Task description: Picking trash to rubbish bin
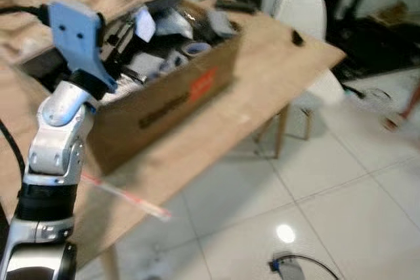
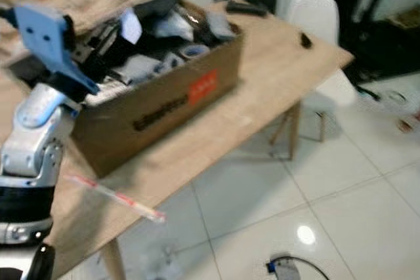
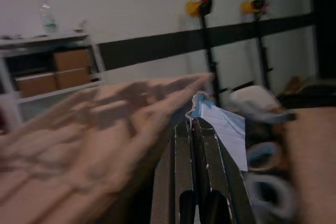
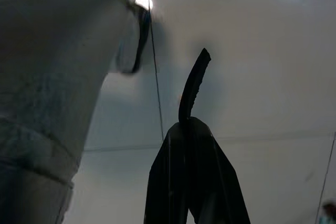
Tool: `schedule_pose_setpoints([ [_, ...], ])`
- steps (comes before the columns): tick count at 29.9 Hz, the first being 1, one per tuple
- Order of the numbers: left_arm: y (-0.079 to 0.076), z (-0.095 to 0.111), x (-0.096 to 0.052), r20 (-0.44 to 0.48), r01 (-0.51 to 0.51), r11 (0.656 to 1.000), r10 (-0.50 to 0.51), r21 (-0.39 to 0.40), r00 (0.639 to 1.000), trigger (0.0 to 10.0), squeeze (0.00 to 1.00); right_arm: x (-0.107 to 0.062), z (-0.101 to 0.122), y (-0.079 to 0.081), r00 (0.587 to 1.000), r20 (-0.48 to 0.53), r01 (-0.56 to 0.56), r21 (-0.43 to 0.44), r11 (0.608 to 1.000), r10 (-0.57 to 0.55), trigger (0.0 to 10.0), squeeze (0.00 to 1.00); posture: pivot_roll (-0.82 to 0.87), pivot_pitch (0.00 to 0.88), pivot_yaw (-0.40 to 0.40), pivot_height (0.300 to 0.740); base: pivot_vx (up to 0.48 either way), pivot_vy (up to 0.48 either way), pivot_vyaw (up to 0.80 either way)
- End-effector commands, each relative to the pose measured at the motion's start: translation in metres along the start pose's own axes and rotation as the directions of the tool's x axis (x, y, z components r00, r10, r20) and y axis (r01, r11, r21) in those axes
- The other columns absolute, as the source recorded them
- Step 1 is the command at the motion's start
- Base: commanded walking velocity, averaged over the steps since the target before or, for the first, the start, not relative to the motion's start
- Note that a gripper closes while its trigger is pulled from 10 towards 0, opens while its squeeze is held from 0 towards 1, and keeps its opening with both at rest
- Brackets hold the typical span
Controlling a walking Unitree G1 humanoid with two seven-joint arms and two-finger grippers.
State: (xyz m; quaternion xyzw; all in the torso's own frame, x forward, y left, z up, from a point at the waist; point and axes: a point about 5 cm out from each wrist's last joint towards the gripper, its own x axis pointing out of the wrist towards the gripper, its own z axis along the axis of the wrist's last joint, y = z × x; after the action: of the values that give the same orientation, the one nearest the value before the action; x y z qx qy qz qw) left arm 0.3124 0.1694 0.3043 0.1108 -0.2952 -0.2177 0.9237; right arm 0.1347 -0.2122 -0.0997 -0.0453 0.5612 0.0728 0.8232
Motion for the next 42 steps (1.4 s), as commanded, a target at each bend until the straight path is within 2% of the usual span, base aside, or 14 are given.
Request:
schedule_pose_setpoints([
  [1,-0.006,0.001,0.002,0.001,0.036,0.999,-0.036,0.010,0.999,10.0,0.00,-0.001,-0.017,0.005,0.999,-0.051,-0.016,0.029,0.999,0.018,10.0,0.00,0.10,0.079,-0.068,0.740,0.000,0.000,0.00],
  [7,-0.008,0.002,-0.005,-0.042,0.138,0.986,-0.135,0.098,0.990,10.0,0.00,-0.002,-0.017,-0.003,0.999,-0.049,-0.008,0.030,1.000,0.009,10.0,0.00,0.10,0.081,-0.065,0.740,0.000,0.000,0.00],
  [10,-0.008,0.003,-0.006,-0.049,0.154,0.983,-0.149,0.104,0.988,10.0,0.00,-0.003,-0.018,-0.003,0.999,-0.049,-0.007,0.031,0.999,0.009,10.0,0.00,0.10,0.083,-0.065,0.740,0.000,0.000,0.00],
  [13,-0.003,-0.002,-0.014,-0.171,0.248,0.942,-0.212,0.228,0.962,10.0,0.00,-0.004,-0.021,-0.006,0.998,-0.059,-0.001,0.033,0.999,0.003,10.0,0.00,0.10,0.086,-0.063,0.740,0.000,0.000,0.00],
  [22,0.000,-0.011,-0.021,-0.321,0.350,0.871,-0.240,0.346,0.916,10.0,0.00,-0.004,-0.022,-0.006,0.998,-0.059,-0.002,0.039,0.999,0.004,10.0,0.00,0.10,0.090,-0.058,0.740,0.000,0.000,0.00],
  [23,-0.002,-0.013,-0.020,-0.342,0.370,0.858,-0.249,0.356,0.906,10.0,0.19,-0.004,-0.022,-0.005,0.998,-0.058,-0.002,0.041,0.999,0.005,10.0,0.00,0.10,0.090,-0.058,0.740,0.000,0.000,0.00],
  [24,-0.005,-0.015,-0.020,-0.352,0.390,0.850,-0.265,0.353,0.898,10.0,1.00,-0.003,-0.022,-0.003,0.998,-0.059,-0.003,0.042,0.999,0.006,10.0,0.00,0.10,0.093,-0.055,0.740,0.000,0.000,0.00],
  [32,-0.013,-0.019,-0.023,-0.374,0.446,0.833,-0.319,0.328,0.871,10.0,1.00,-0.003,-0.025,0.001,0.998,-0.063,-0.005,0.046,0.999,0.007,10.0,0.00,0.09,0.097,-0.054,0.740,0.000,0.000,0.00],
  [35,-0.012,-0.008,-0.020,-0.298,0.412,0.867,-0.329,0.281,0.896,10.0,1.00,-0.003,-0.028,0.001,0.998,-0.062,0.002,0.055,0.998,0.001,10.0,0.00,0.09,0.097,-0.054,0.740,0.000,0.000,0.00],
  [36,-0.011,-0.001,-0.019,-0.237,0.383,0.893,-0.328,0.238,0.914,10.0,0.08,-0.003,-0.028,0.000,0.998,-0.057,0.006,0.062,0.998,-0.002,10.0,0.00,0.09,0.100,-0.051,0.740,0.000,0.000,0.00],
  [39,-0.010,0.005,-0.018,-0.186,0.364,0.910,-0.330,0.196,0.925,10.0,0.00,-0.003,-0.028,0.000,0.999,-0.054,0.009,0.068,0.998,-0.005,10.0,0.00,0.09,0.100,-0.051,0.740,0.000,0.000,0.00],
  [40,-0.009,0.017,-0.020,-0.077,0.354,0.931,-0.348,0.089,0.934,10.0,0.00,-0.003,-0.028,0.000,0.999,-0.048,0.009,0.077,0.997,-0.005,10.0,0.00,0.09,0.100,-0.051,0.740,0.000,0.000,0.00],
  [41,-0.009,0.017,-0.020,-0.077,0.354,0.931,-0.348,0.089,0.934,10.0,0.00,-0.003,-0.028,0.000,0.999,-0.048,0.009,0.077,0.997,-0.005,10.0,0.00,0.09,0.100,-0.051,0.740,0.000,0.000,0.00],
  [42,-0.010,0.030,-0.025,0.047,0.384,0.923,-0.382,-0.034,0.923,10.0,0.00,-0.003,-0.028,0.000,0.999,-0.045,0.007,0.083,0.997,-0.003,10.0,0.00,0.09,0.100,-0.051,0.740,0.000,0.000,0.00],
])
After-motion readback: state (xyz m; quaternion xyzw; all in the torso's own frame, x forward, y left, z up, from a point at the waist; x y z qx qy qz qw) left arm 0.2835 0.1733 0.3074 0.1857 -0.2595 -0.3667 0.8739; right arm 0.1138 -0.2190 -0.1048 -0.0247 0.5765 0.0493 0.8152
